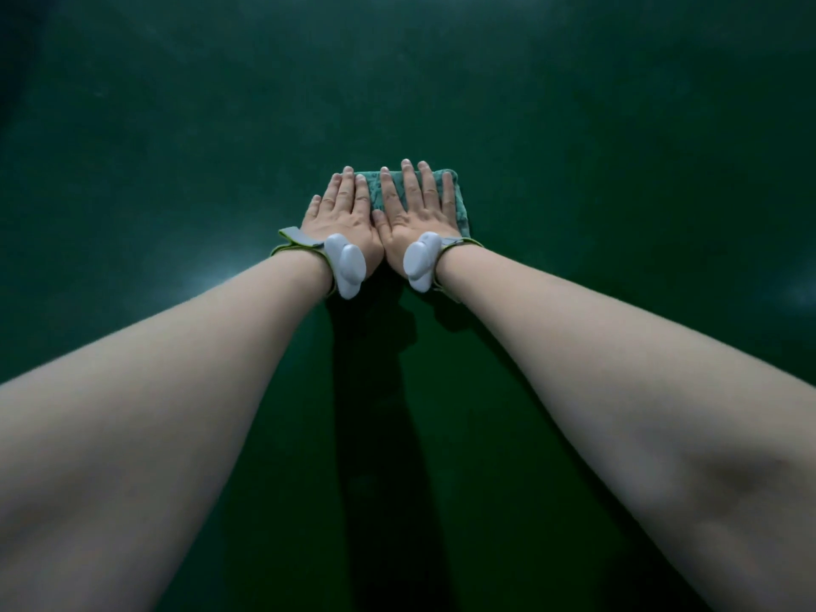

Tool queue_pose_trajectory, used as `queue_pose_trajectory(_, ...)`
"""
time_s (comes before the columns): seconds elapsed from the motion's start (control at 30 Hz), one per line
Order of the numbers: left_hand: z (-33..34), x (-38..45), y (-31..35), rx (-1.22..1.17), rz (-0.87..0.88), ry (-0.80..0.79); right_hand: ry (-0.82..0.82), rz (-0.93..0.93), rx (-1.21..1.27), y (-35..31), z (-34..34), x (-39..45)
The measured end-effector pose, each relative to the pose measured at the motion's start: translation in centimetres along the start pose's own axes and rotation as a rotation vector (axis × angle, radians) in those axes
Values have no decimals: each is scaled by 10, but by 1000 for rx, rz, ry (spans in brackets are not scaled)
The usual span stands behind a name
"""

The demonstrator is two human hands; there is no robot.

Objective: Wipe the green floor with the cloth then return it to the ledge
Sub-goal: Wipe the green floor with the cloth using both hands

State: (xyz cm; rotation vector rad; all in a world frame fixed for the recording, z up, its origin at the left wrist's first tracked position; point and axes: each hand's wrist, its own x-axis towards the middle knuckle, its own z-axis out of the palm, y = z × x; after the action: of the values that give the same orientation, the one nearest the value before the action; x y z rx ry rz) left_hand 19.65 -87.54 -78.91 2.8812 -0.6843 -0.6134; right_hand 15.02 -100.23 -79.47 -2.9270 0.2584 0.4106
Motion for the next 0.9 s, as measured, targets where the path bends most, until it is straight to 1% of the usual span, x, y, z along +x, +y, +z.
queue_pose_trajectory(0.1, -7, -10, 2, 59, -20, -20, -12, -2, 20, -4, -2, -4)
queue_pose_trajectory(0.2, -3, -24, -3, 58, -20, -38, 6, -10, 35, -12, 7, -13)
queue_pose_trajectory(0.43, 18, -72, -50, 15, -19, 12, 14, -56, 54, -63, 32, -46)
queue_pose_trajectory(0.7, 55, -147, -106, -20, -114, 136, 34, -178, 84, -126, 59, -89)
queue_pose_trajectory(0.9, 58, -155, -106, -31, -135, 145, 89, -231, 67, -125, 66, -96)
